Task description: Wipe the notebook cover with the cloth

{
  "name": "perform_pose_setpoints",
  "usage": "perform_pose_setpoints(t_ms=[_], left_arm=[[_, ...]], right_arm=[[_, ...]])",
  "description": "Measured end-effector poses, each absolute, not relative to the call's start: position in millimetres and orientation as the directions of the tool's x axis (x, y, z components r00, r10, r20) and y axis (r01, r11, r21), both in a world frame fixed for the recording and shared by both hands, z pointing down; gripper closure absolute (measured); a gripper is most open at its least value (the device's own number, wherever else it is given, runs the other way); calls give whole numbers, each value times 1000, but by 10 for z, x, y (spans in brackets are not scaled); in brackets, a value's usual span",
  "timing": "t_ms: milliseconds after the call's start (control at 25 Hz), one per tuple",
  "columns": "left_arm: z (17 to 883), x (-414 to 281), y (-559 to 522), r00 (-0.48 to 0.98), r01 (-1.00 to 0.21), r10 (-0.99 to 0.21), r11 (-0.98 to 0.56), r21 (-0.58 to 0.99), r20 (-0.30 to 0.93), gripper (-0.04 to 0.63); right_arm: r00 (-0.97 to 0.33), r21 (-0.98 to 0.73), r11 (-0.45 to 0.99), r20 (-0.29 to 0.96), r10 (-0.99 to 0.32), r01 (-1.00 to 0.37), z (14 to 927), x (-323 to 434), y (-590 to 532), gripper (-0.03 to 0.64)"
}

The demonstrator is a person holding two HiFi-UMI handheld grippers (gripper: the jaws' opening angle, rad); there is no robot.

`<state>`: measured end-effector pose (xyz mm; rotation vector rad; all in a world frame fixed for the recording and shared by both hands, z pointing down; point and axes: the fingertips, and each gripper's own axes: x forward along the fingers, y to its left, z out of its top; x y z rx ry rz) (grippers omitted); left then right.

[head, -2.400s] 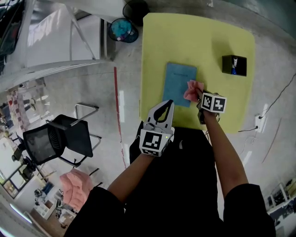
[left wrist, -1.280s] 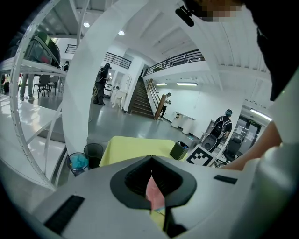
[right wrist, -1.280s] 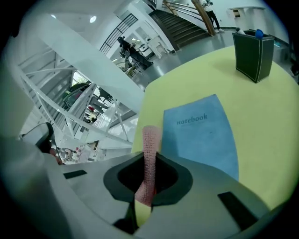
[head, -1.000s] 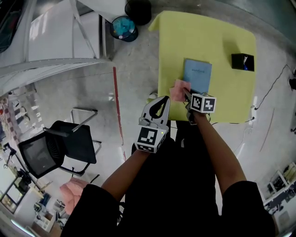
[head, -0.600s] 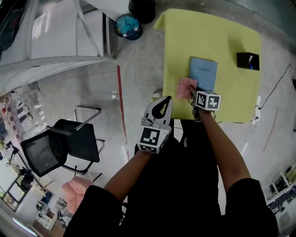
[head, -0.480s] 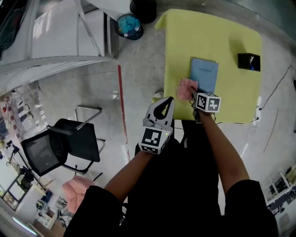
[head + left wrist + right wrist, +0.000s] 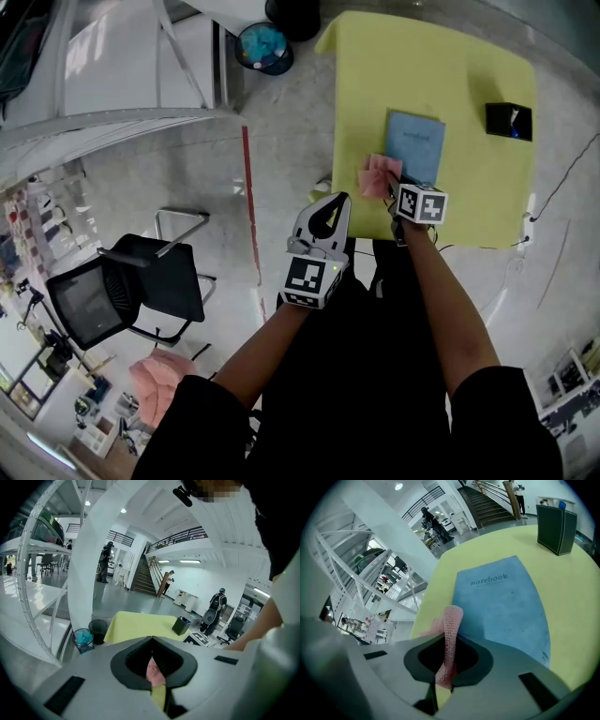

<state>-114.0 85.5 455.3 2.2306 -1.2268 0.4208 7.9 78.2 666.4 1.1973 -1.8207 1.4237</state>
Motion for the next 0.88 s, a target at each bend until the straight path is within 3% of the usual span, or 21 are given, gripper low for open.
perform_pose_setpoints(t_ms=[880], left_arm=[[4605,-595,910,506,-862,-662,-414,293,553,589]], right_arm=[[-544,-549,64,793,-274,-833,6691,302,862,577]])
